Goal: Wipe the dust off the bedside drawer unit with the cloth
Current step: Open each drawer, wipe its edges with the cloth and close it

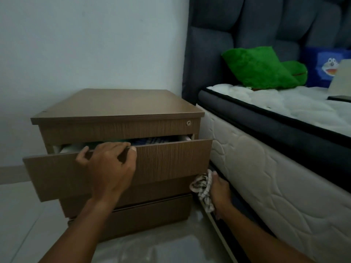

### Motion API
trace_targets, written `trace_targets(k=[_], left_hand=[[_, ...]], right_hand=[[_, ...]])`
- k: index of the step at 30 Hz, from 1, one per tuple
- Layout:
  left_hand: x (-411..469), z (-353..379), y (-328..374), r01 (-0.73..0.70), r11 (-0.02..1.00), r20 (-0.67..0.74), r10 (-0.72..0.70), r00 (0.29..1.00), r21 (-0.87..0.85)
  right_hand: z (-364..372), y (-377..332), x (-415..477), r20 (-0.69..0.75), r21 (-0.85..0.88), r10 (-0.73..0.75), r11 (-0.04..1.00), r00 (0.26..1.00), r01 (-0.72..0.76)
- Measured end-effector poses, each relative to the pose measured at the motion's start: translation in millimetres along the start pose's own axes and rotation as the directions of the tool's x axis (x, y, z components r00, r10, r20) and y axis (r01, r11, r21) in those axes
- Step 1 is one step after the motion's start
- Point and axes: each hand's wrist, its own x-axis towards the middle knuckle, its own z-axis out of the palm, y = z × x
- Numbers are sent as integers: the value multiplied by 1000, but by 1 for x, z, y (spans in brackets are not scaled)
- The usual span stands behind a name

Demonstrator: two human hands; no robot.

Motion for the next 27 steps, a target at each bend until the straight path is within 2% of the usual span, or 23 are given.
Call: trace_targets(k=[2,3,5,8,11,13,15,17,19,21,23,25,27], left_hand=[[0,3,0,-5,1000,-21,4,1000,-18],[0,4,-1,-7,1000,-27,6,1000,-25],[0,5,-2,-7,999,-43,5,999,-39],[0,3,-5,-40,996,-47,37,998,-80],[2,0,-8,-65,990,-58,58,997,-121],[5,-2,-7,-62,988,-51,55,997,-140],[6,-4,-6,-53,987,-36,48,998,-150],[6,-6,-5,-48,988,-27,45,999,-148],[5,-8,-2,-47,987,-35,42,998,-153],[6,-8,0,-30,985,-37,24,999,-167],[4,-9,0,-11,985,-19,8,1000,-173],[4,-8,3,-6,986,-24,3,1000,-164],[3,-10,6,9,988,-26,-13,1000,-154]], right_hand=[[14,4,3,-79,201,175,967,981,-157],[22,-4,5,-130,278,215,945,968,-173],[36,-33,10,-215,380,194,919,957,-101],[57,-81,-17,-338,389,-10,909,941,149],[83,-89,-53,-490,238,-269,874,829,424],[99,-77,-62,-516,106,-364,871,775,479],[116,-65,-67,-469,-49,-484,849,739,525],[135,-55,-77,-373,-250,-661,748,652,615],[158,-38,-91,-131,-441,-848,514,514,735],[176,-10,-108,183,-447,-919,238,349,862],[180,12,-119,314,-402,-914,119,259,908],[173,12,-114,285,-452,-919,120,271,884],[157,-5,-94,165,-514,-911,248,379,821]])
